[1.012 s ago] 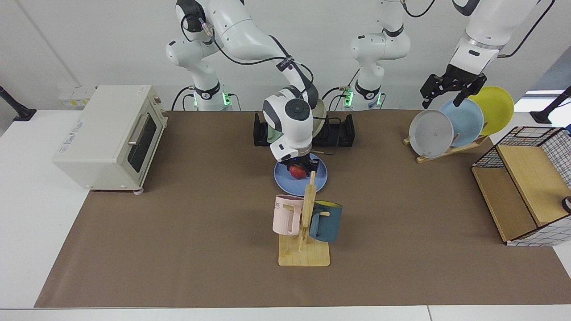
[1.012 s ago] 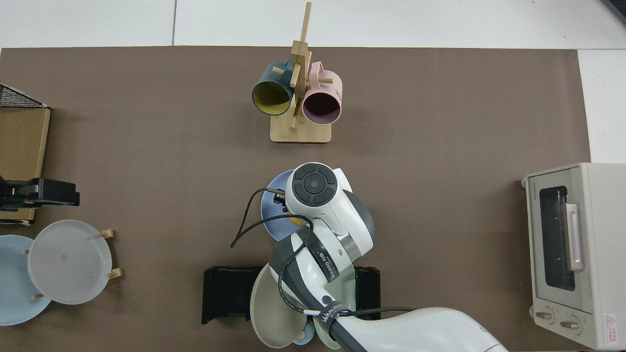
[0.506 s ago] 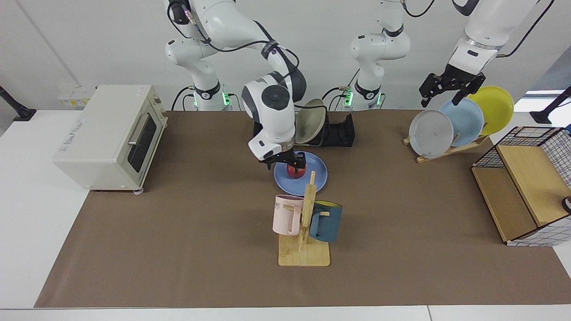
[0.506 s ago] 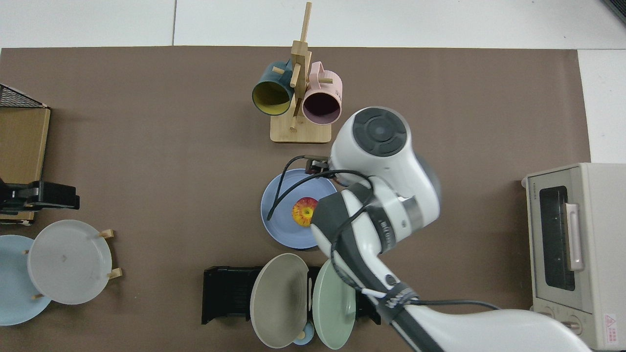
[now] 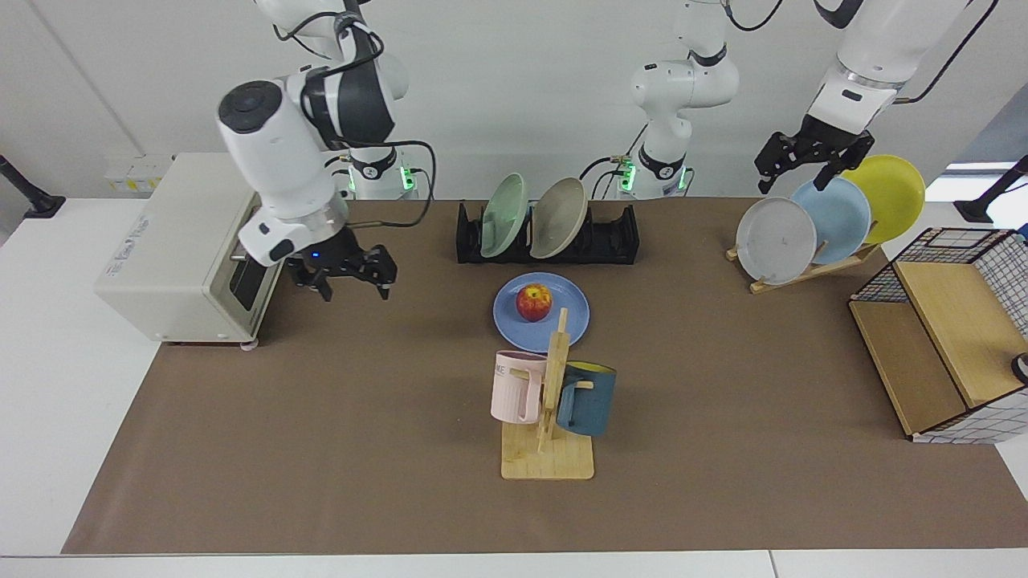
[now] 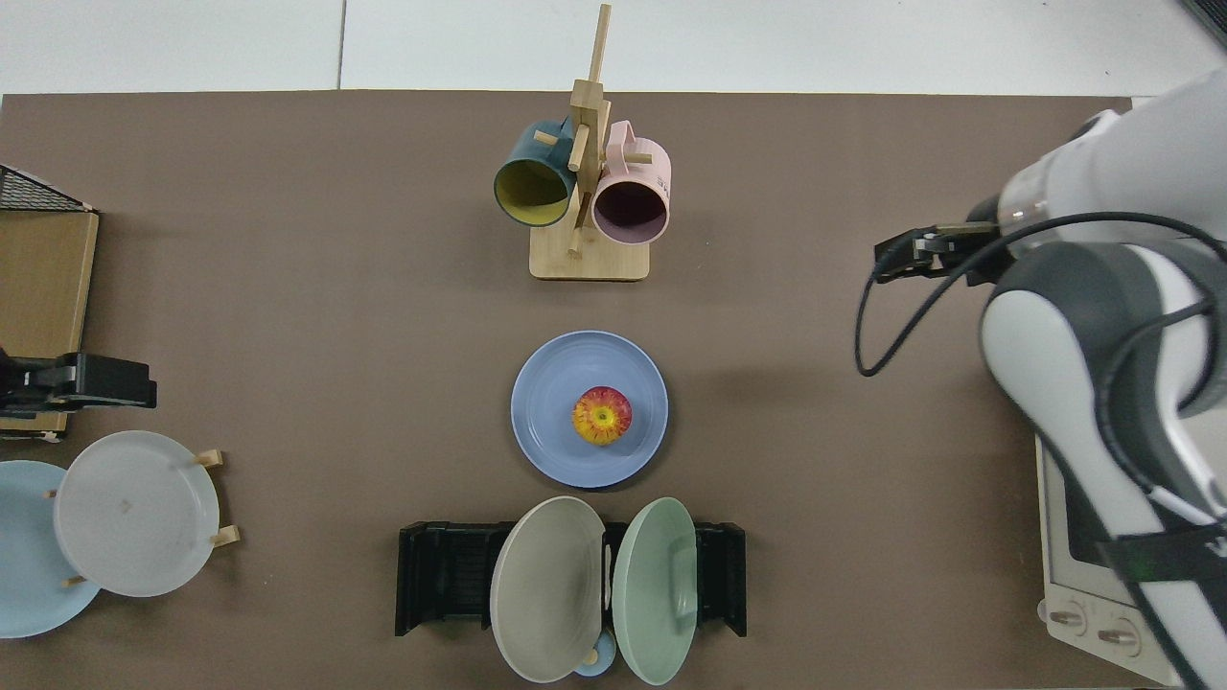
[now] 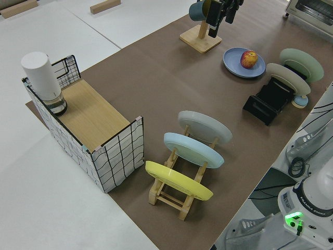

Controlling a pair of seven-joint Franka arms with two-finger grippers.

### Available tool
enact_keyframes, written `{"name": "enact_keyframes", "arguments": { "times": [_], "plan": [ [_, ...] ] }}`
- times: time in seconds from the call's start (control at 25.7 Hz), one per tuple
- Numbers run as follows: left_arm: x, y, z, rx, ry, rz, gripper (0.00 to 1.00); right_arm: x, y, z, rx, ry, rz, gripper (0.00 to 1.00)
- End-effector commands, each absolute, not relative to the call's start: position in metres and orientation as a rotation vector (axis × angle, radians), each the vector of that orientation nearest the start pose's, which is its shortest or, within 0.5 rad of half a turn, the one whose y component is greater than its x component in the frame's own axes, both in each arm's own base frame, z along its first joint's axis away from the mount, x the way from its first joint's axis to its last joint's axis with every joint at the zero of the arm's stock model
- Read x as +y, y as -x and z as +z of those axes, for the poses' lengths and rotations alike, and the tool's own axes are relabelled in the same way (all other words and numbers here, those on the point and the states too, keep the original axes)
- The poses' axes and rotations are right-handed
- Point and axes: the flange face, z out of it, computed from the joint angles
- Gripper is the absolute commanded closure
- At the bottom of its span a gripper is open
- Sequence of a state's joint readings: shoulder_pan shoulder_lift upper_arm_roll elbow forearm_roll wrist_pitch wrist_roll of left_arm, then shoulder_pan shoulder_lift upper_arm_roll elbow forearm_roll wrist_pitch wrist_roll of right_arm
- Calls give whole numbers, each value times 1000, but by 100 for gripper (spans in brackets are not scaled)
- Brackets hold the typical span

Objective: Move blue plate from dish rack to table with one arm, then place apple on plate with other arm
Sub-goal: 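Open the right gripper and withdraw it from the plate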

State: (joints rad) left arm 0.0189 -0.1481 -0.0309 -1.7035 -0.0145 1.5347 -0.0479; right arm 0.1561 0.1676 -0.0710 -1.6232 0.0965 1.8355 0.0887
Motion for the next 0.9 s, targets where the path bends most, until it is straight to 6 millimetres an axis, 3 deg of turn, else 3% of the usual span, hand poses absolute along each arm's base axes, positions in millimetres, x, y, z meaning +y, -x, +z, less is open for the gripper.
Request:
{"name": "enact_keyframes", "arguments": {
  "times": [0.0, 0.12, 0.31, 0.47, 0.86],
  "plan": [
    [-10, -502, 643, -48, 3147, 10, 0, 7, -595, 553, -78, 3056, -47, 0],
    [-10, -502, 644, -53, 3147, 8, 0, -5, -583, 571, -91, 3055, -67, 0],
    [-5, -502, 643, -65, 3150, 3, 0, -1, -564, 595, -107, 3096, -60, 0],
    [-6, -502, 643, -63, 3151, 5, 0, 10, -555, 588, -124, 3114, -51, 0],
    [-5, -503, 633, -61, 3154, 30, 0, 9, -553, 586, -114, 3113, -77, 0]
  ]
}}
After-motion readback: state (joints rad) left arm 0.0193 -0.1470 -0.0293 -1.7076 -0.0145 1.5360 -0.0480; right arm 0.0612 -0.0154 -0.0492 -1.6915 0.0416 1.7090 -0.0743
